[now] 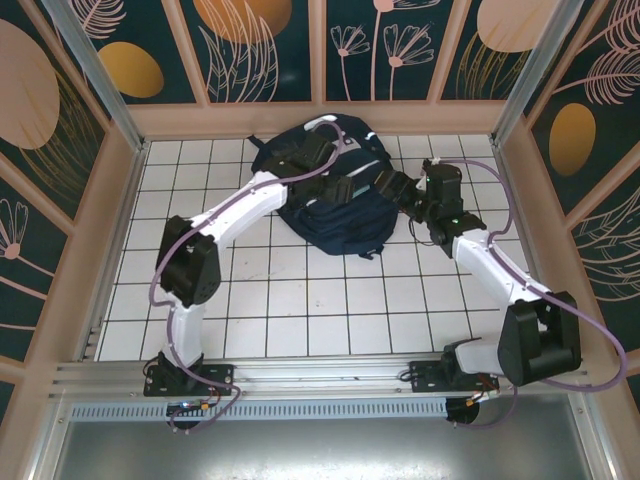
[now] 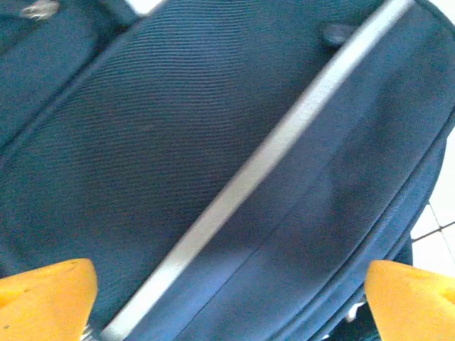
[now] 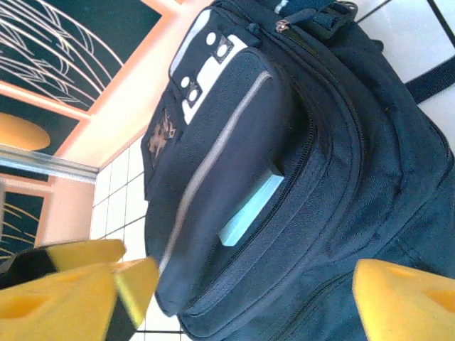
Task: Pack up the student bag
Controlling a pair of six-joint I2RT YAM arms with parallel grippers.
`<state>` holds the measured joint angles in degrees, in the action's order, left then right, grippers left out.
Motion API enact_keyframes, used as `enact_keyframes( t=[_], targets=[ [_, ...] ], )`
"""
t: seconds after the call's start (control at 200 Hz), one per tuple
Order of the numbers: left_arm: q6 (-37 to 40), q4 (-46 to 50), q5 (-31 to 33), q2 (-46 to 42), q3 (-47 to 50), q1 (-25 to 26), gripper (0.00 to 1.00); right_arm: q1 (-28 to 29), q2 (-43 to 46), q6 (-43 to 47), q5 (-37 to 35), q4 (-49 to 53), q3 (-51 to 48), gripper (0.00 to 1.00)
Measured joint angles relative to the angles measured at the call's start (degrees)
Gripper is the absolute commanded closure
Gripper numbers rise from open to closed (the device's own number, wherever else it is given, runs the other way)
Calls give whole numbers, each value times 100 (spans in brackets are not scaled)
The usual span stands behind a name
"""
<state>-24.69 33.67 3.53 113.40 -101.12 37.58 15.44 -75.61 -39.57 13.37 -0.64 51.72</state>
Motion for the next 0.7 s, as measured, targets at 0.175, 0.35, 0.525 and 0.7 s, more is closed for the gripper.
enact_keyframes(
  t=[0.175, 0.35, 0.525, 0.7],
  targets=[
    [-605, -201, 470, -1263, 1379, -330, 1, -22, -284, 175, 0, -111, 50, 1],
    [-1163, -195, 662, -2306, 2774, -1110, 1, -42, -376, 173, -2, -393, 50, 1],
    [-1547, 94, 896, -3224, 4251, -1853, 1, -39, -389, 129, 0, -713, -68, 1],
    [-1659, 372, 994, -4118, 5348, -2540, 1, 20, -660, 59, 24, -778, -166, 1]
  ],
)
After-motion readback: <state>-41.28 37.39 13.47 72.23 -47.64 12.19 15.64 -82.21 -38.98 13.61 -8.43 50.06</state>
